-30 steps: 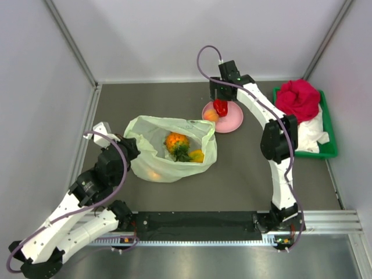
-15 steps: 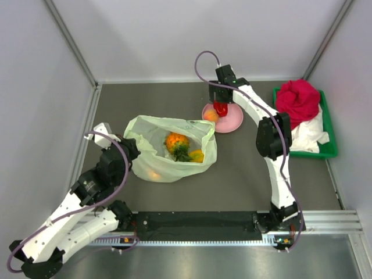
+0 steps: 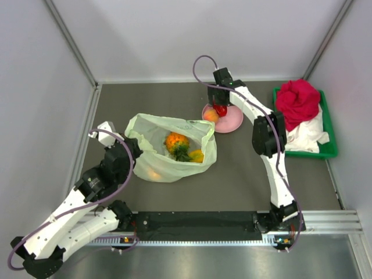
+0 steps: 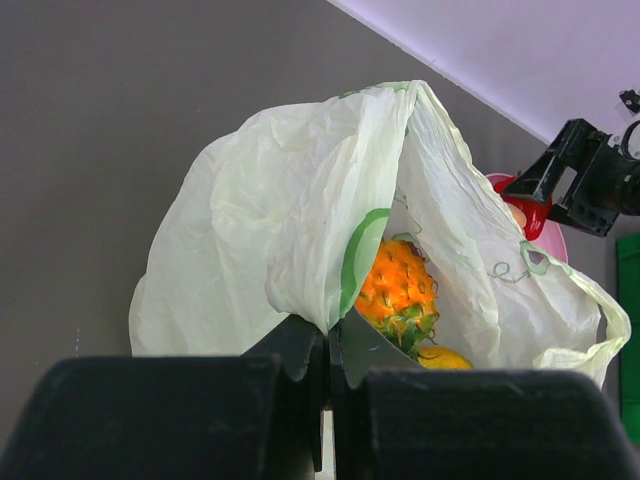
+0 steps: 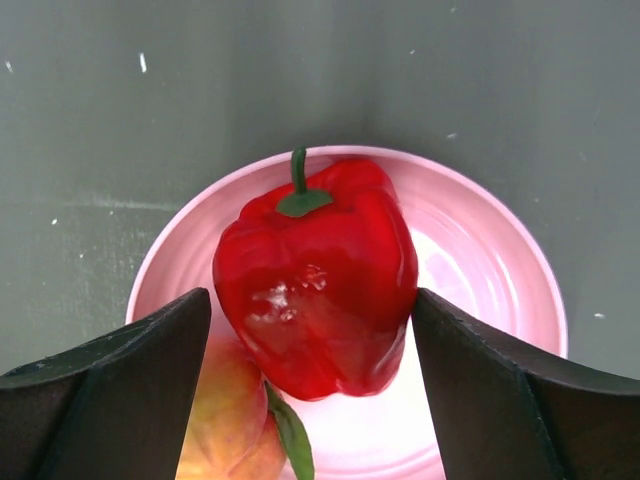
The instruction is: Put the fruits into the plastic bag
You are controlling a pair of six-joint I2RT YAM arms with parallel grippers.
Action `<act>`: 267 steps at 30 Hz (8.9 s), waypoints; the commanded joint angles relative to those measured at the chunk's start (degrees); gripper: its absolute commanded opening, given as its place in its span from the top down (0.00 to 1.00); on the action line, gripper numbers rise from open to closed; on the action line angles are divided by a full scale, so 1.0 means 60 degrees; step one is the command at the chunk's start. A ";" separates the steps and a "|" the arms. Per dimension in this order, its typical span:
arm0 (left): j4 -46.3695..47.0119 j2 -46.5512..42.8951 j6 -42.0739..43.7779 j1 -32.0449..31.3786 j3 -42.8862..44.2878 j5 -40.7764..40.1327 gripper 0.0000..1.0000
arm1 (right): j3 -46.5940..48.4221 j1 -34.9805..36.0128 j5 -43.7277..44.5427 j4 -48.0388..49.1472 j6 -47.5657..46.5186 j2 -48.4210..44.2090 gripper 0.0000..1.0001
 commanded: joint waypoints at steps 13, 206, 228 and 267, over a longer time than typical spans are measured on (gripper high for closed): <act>0.0393 -0.0130 -0.0010 0.0041 -0.0074 -0.0572 1.00 | 0.0645 -0.0150 0.0278 -0.0115 -0.0346 0.0576 0.27; 0.0393 -0.0130 -0.0889 0.0041 -0.0337 -0.0031 1.00 | -0.3076 0.4347 -0.4791 0.0882 0.0005 -0.5459 0.13; 0.0554 0.0221 -0.0742 0.0041 -0.0337 0.0014 1.00 | -0.3560 0.1052 -0.4103 0.0486 -0.0229 -0.6574 0.11; 0.0715 0.0470 -0.0523 0.0041 -0.0279 -0.0280 1.00 | -0.1055 -0.0004 -0.2520 -0.0818 -0.1093 -0.2091 0.06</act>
